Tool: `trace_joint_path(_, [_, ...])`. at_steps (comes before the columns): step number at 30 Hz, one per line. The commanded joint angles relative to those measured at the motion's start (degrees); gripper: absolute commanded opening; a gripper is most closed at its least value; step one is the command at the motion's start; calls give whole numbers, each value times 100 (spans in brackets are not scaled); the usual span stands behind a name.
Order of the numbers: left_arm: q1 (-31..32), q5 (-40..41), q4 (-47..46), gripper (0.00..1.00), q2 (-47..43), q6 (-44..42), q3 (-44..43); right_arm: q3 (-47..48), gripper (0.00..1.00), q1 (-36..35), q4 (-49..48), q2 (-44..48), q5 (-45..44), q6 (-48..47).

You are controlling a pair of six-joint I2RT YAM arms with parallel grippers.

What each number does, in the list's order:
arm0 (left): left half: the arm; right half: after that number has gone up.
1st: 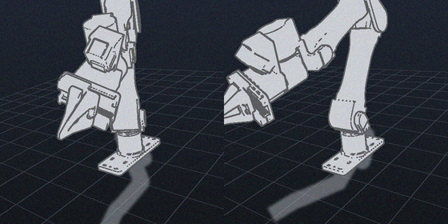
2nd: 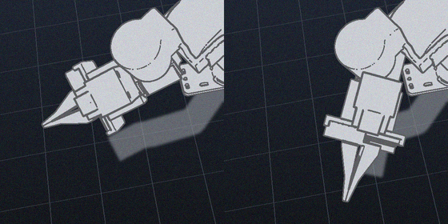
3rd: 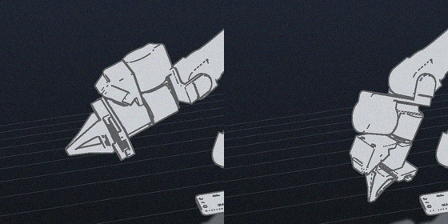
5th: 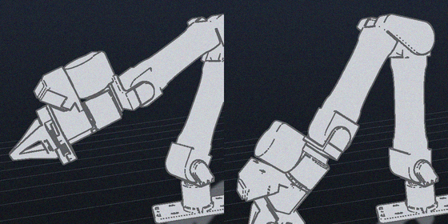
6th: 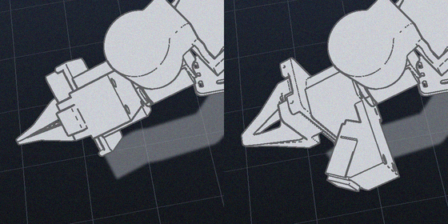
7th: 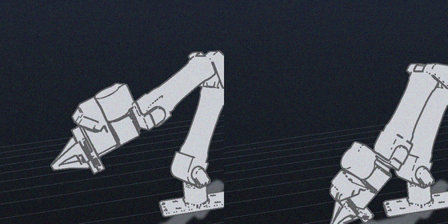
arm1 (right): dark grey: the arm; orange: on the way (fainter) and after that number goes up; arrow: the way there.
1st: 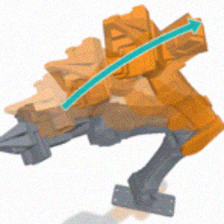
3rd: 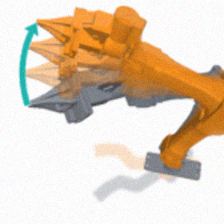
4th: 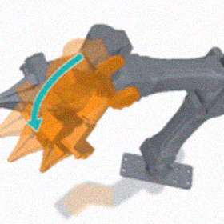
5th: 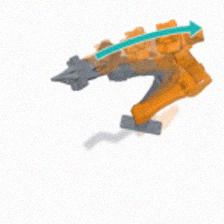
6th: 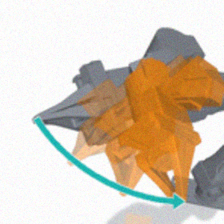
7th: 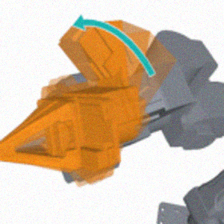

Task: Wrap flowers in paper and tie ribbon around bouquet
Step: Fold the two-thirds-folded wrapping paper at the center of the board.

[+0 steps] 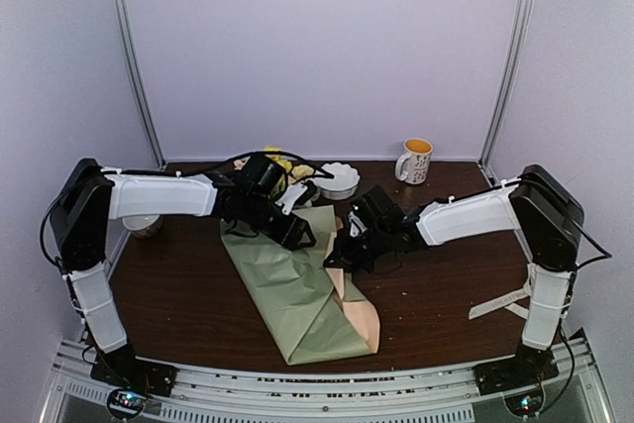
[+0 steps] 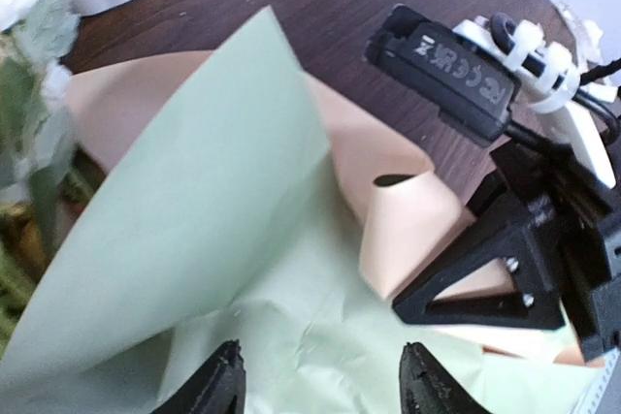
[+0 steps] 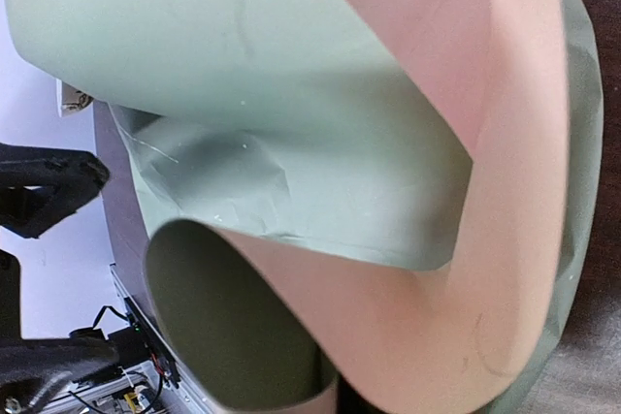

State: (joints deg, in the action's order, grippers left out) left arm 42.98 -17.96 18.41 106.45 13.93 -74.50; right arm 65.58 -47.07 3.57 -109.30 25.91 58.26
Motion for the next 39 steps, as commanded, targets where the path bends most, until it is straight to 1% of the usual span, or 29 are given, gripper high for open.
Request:
trace_joint_path(1, [-186, 546, 661, 58, -737, -344, -45, 172, 0, -48, 450, -180, -178, -278])
trace_joint_path(4, [-539, 761, 695, 58, -962, -189, 495, 350, 0, -61, 756, -185, -344, -454])
trace_joint_path(5, [-661, 804, 678, 58, -921, -158, 614, 432, 0, -65, 832, -180, -367, -494])
trace_joint_path(7, [-707, 820, 602, 58, -738, -204, 712, 602, 0, -81, 1036, -172, -370, -586])
trace_joint_path(9, [-698, 915, 468, 58, -440, -222, 702, 856, 0, -121, 1294, -143, -417, -707])
trace_joint_path(12, [-703, 1296, 614, 57, 156, -259, 376, 1402, 0, -221, 1840, -59, -506, -941])
trace_joint_path(14, [-695, 1304, 650, 57, 458, -297, 210, 1701, 0, -292, 2002, 24, -483, -981])
trace_joint_path(19, [-694, 1256, 725, 57, 831, -318, 119, 2146, 0, -447, 1610, 174, -271, -623])
trace_joint_path(24, [-694, 1072, 713, 57, 962, -362, 159, 2613, 0, -593, 1149, -143, -166, -184])
trace_joint_path(26, [-692, 1054, 664, 57, 953, -365, 187, 2755, 0, -623, 1029, -311, -206, -62])
trace_joint_path(32, [-696, 903, 514, 57, 914, -338, 284, 2716, 0, -653, 369, -883, -384, 528])
trace_joint_path(36, [-717, 670, 254, 58, 689, -332, 410, 2799, 0, -668, 473, -1156, -715, 548])
trace_joint_path(39, [-799, 206, -151, 60, 416, -297, 615, 2807, 0, -668, 512, -1257, -846, 516])
